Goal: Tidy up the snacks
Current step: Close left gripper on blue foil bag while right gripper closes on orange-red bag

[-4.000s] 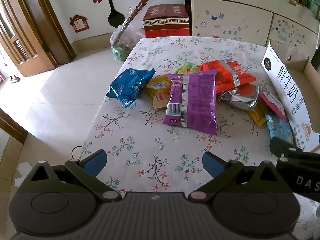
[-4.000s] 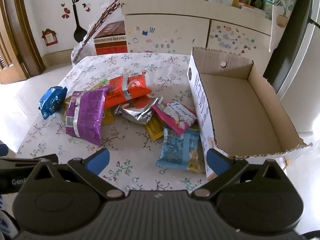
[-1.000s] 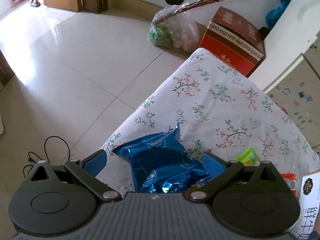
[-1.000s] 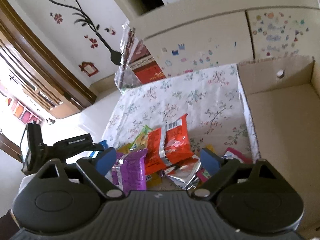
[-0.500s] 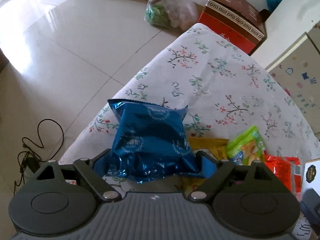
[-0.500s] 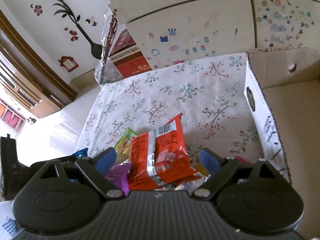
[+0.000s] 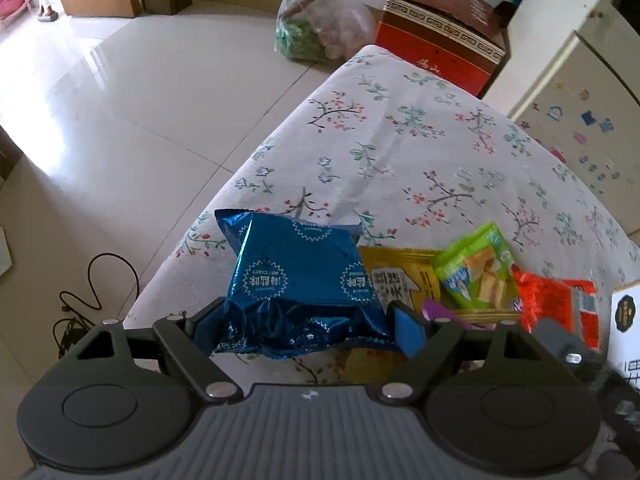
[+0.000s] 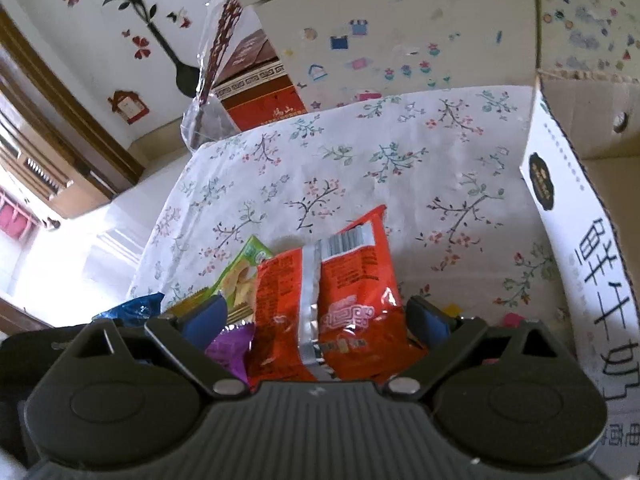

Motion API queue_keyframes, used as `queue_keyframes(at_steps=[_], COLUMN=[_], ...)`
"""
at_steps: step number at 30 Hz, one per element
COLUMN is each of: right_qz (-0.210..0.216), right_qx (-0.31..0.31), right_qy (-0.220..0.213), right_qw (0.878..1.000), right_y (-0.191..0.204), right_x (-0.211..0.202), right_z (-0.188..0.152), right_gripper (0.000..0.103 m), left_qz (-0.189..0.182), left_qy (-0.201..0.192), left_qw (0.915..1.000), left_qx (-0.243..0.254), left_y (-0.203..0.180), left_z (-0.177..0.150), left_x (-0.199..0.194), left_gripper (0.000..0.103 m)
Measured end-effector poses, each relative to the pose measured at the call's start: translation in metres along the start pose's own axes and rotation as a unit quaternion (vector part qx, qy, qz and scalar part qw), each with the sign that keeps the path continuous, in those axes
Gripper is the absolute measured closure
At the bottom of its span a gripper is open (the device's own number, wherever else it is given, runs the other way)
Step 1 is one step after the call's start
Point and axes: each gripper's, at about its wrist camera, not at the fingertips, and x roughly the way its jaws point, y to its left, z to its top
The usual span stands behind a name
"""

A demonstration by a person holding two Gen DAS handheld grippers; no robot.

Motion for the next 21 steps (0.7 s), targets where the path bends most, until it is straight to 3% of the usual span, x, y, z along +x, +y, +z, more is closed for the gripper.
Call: queue_keyframes(at_steps=[3,9,10,16,21], right_qz=[-0.016,-0.012,-0.012,0.012,0.020], right_qx=[-0.022,-0.016,-0.015,-0.015,-0.020], right_qy=[-0.004,-0.016,-0.019,-0.032,-0.030], right_qw=[1.000,1.000,1.000,0.999,0.999], right_y=[0.004,-0.002,-0.002,-0.001,-0.002], right_x=[0.001,-0.012,-0.015,-0.037,-0.044], right_z=[-0.003,-0.002,-0.001,0.004,-0.003], right_gripper=[0.028,0.041,0.058,0.074,0.077], left_qz=[-0.013,-0.020,-0.022,-0.049,-0.059], left_qy=[0.000,-0.021,-0.024,-0.035,-0.037], left_qw=[0.9999,0.9996,0.9995,0.9982,0.9976], left_qx=[-0.003,0.006,0.005,0.001,0.001], left_y=[-0.005,-0.016,-0.016,-0.018,-0.017], left_z=[-0.002,-0.002,-0.002,0.000,-0.001], left_x=[-0.006,-0.020,-0.022,-0.035,-0.038], left_gripper=[0.016,0.017,0.017,0.019,0.021])
